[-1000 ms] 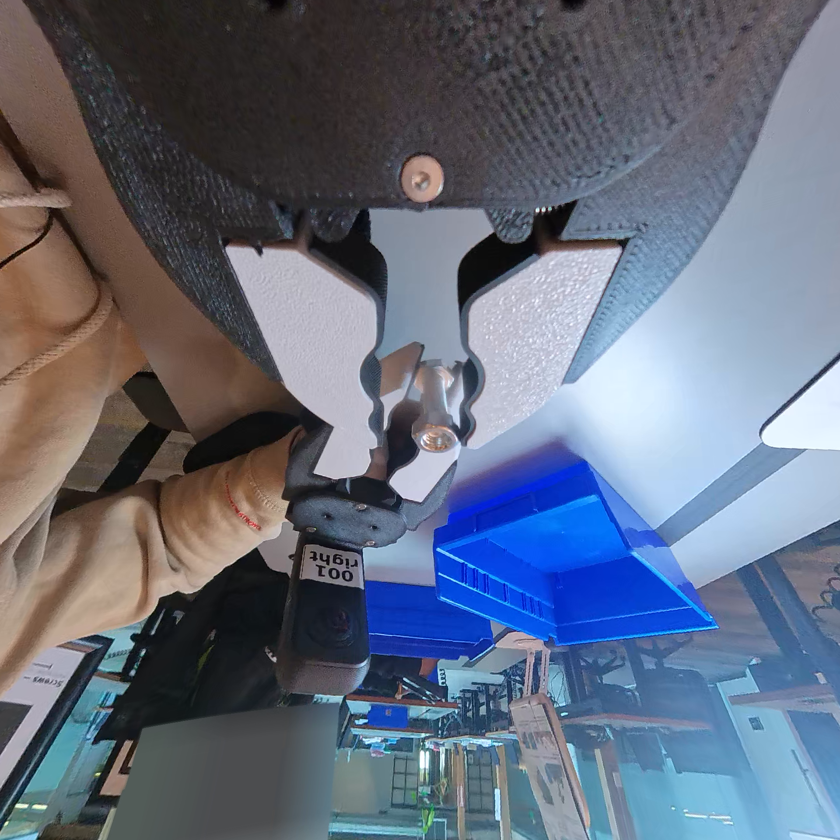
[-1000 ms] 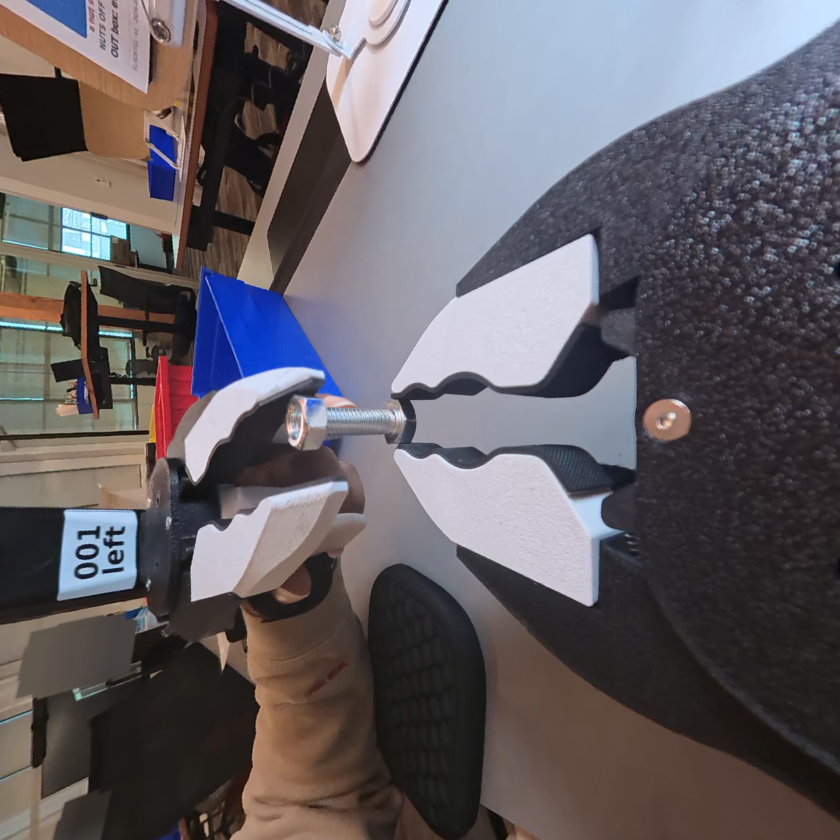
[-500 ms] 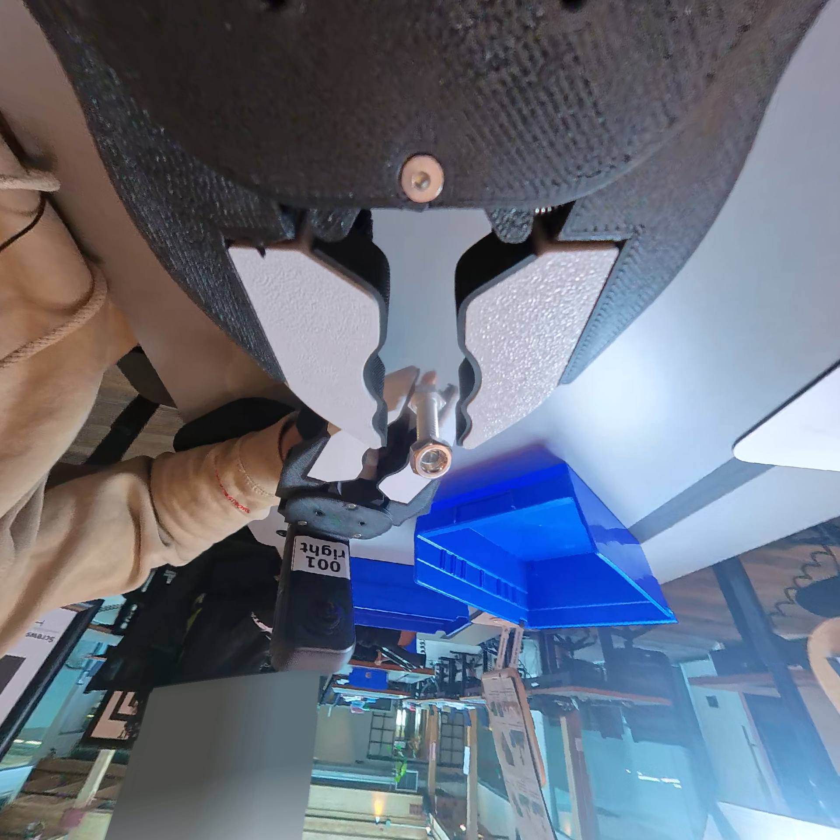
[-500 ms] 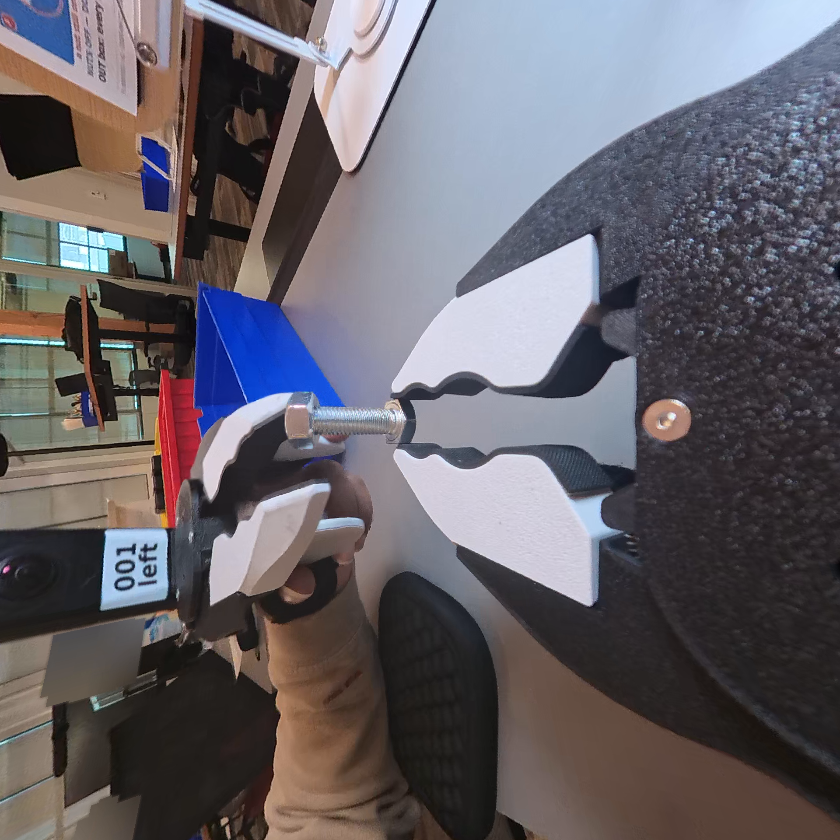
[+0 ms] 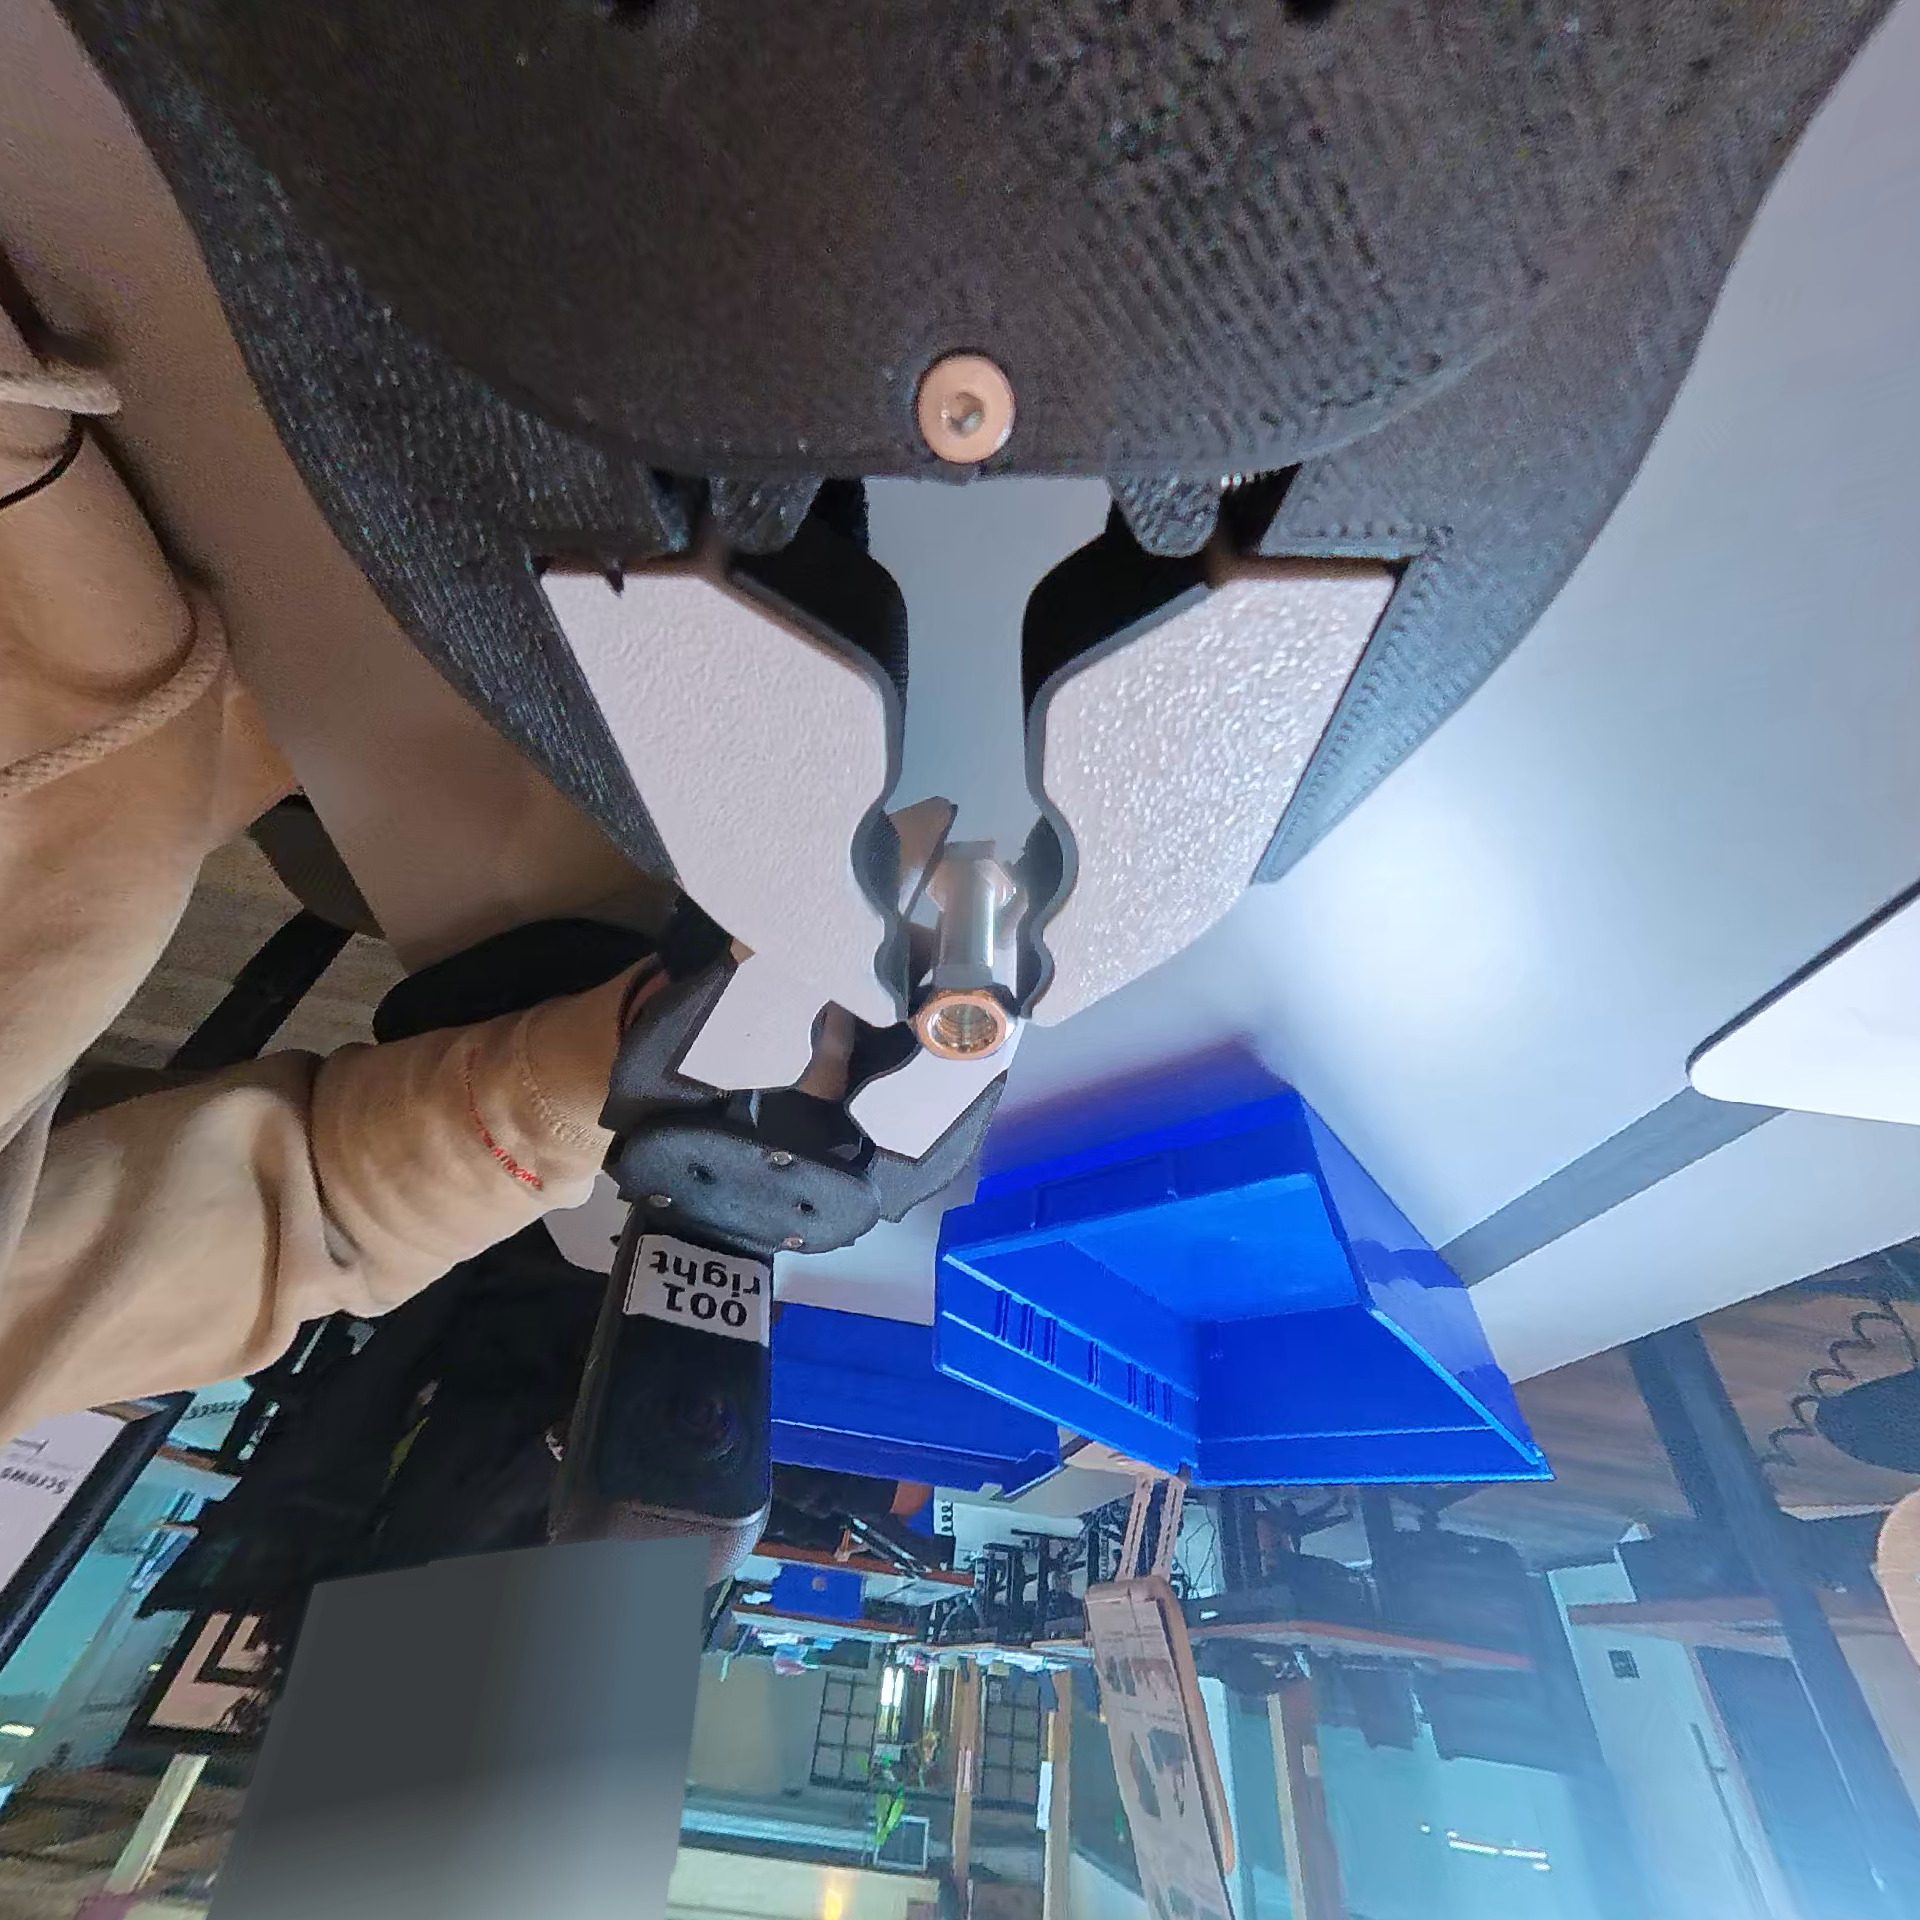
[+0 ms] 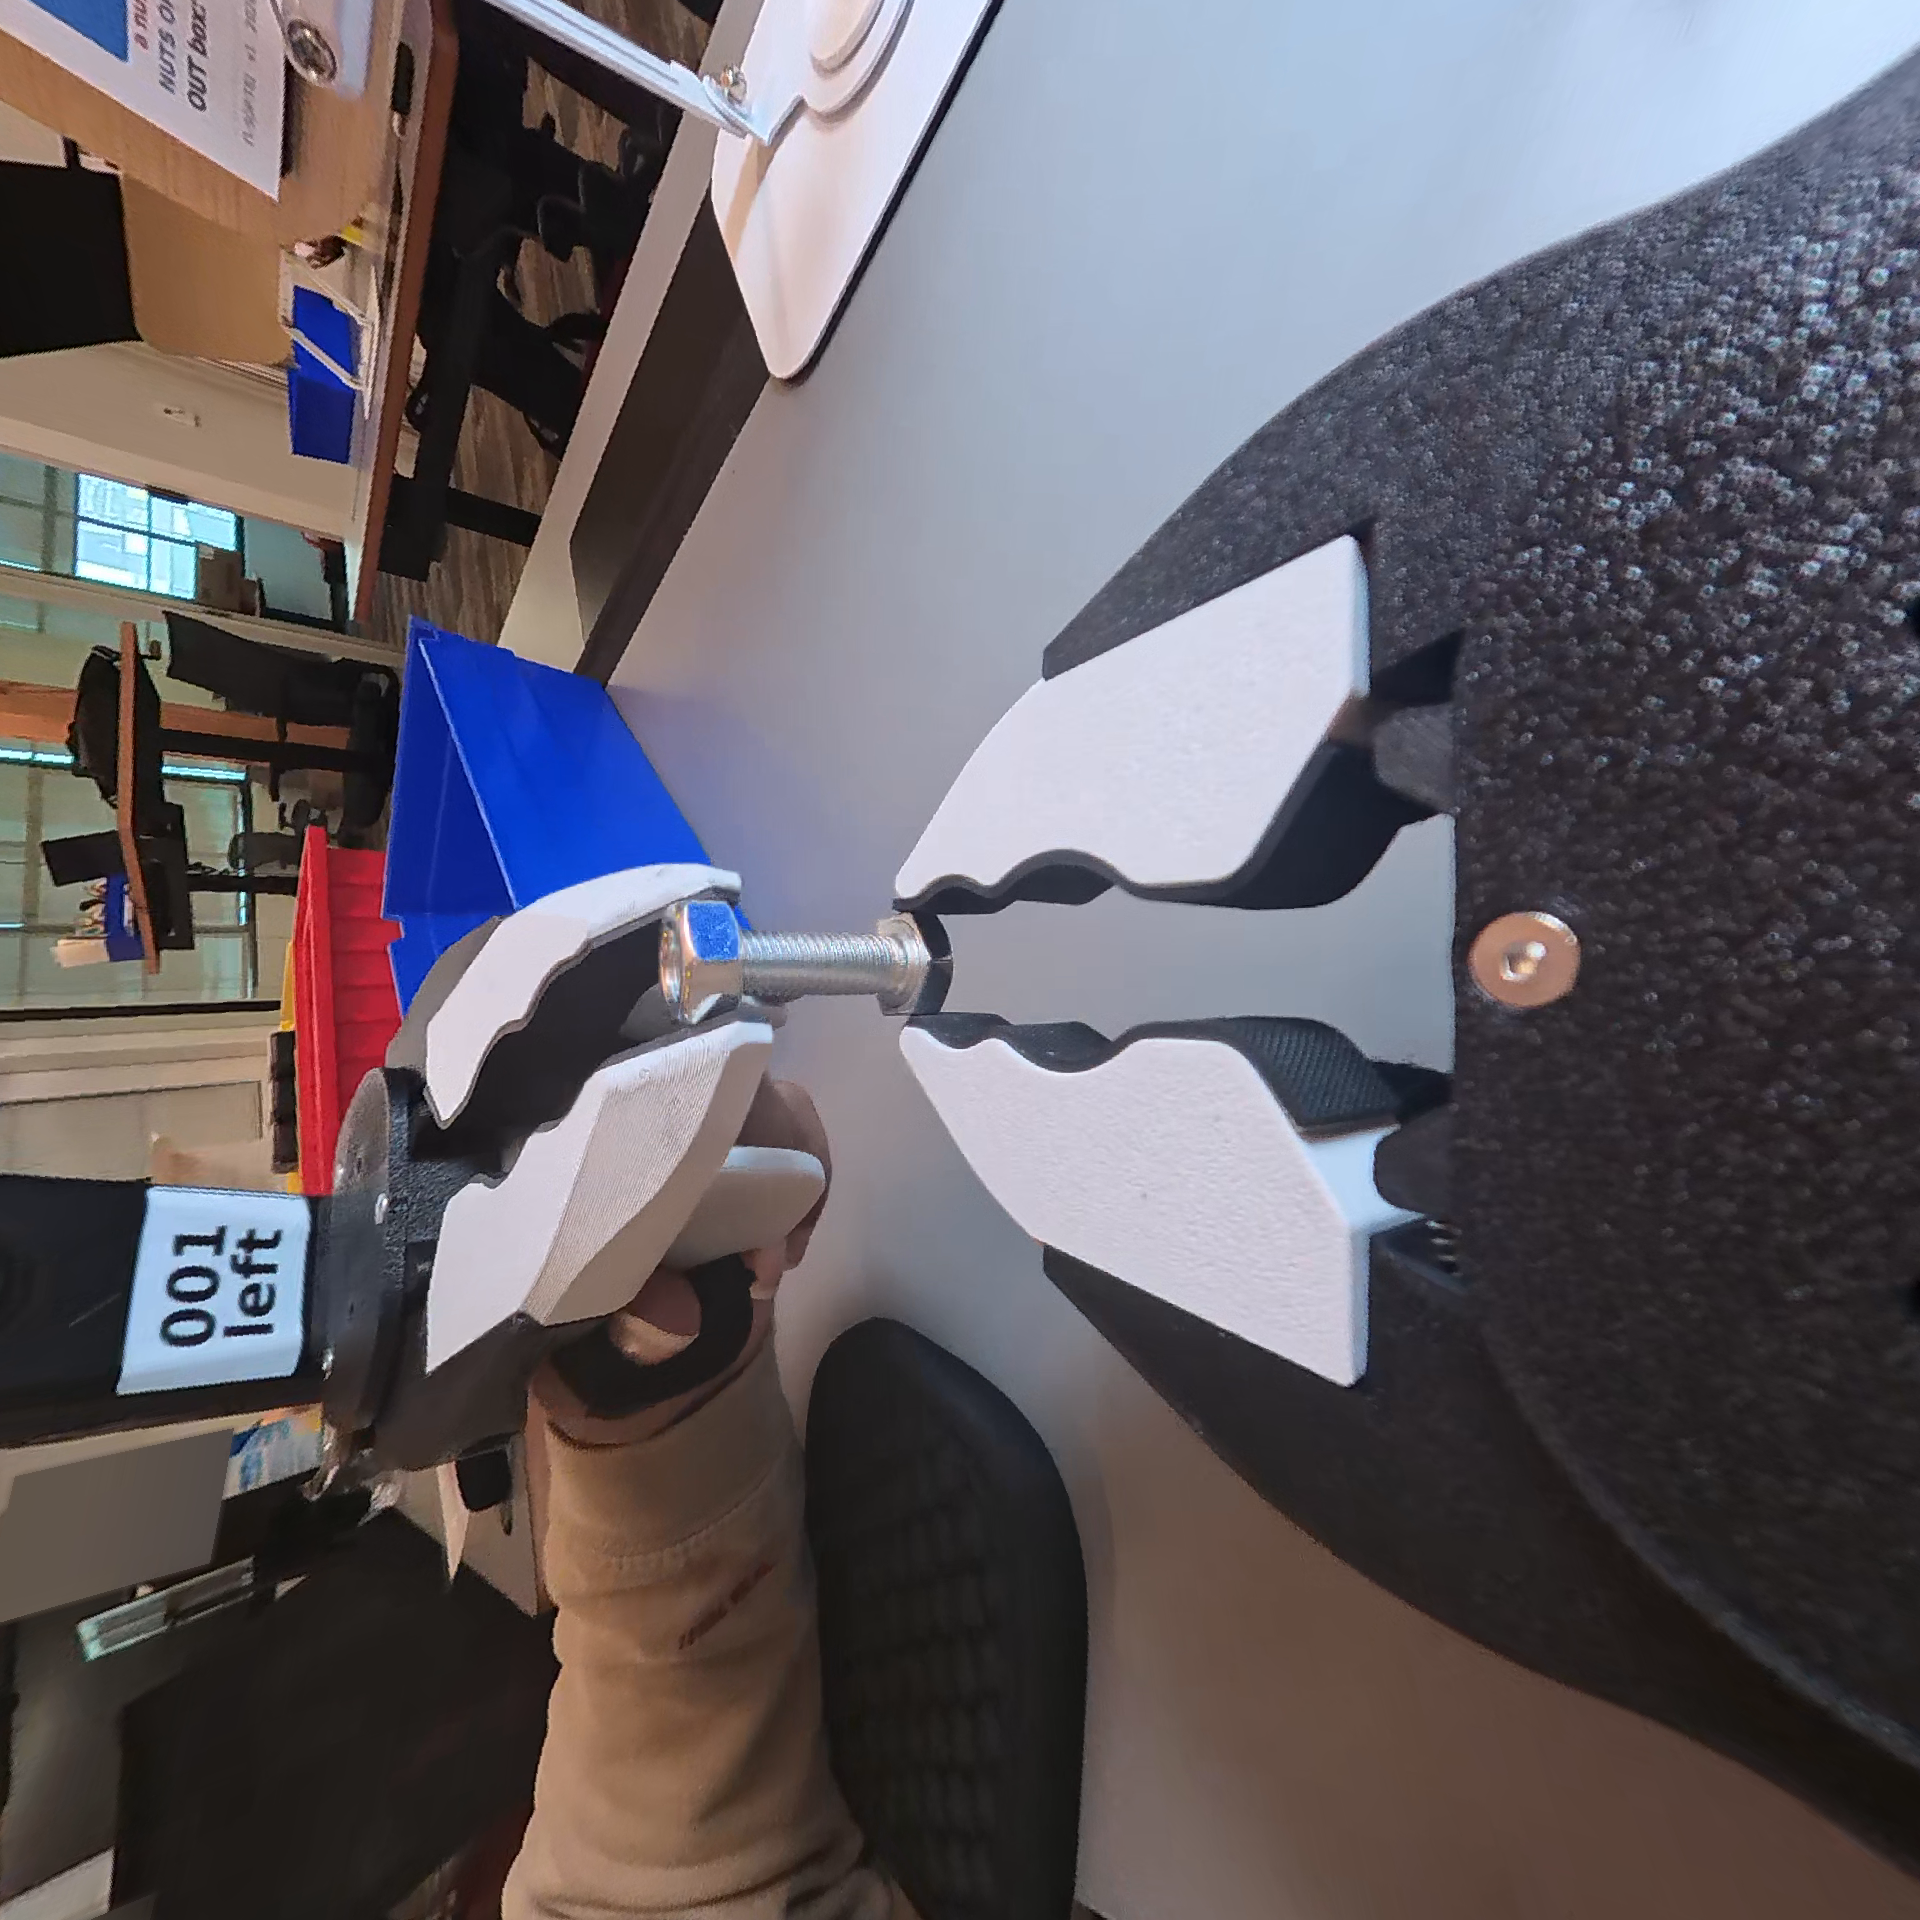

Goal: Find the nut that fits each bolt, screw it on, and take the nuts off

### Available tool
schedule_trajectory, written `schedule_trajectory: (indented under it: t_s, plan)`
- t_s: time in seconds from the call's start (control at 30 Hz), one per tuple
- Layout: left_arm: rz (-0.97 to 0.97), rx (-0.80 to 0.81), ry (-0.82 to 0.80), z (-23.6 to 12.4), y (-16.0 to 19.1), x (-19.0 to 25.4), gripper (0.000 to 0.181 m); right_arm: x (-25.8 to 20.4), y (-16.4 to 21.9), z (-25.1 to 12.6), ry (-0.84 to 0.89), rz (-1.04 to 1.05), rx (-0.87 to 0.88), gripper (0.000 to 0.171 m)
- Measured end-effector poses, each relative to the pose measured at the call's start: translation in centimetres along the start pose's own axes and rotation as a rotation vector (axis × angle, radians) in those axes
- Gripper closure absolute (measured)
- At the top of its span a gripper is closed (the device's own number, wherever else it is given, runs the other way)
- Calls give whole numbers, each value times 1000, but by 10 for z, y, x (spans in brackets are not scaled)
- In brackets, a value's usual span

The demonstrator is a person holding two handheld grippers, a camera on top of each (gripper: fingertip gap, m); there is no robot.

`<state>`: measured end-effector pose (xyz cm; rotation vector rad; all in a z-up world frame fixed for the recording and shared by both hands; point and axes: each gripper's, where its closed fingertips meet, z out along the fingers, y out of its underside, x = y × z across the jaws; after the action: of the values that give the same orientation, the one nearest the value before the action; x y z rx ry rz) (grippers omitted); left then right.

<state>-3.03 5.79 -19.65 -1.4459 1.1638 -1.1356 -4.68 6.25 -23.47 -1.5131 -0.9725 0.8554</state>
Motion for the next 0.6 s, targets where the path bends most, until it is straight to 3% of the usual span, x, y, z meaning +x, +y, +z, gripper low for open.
schedule_trajectory:
  t_s: [0.6]
  plan:
    - [62,-77,-68,-1,8,-4,159,8,3,-1,19,68,-11,153]
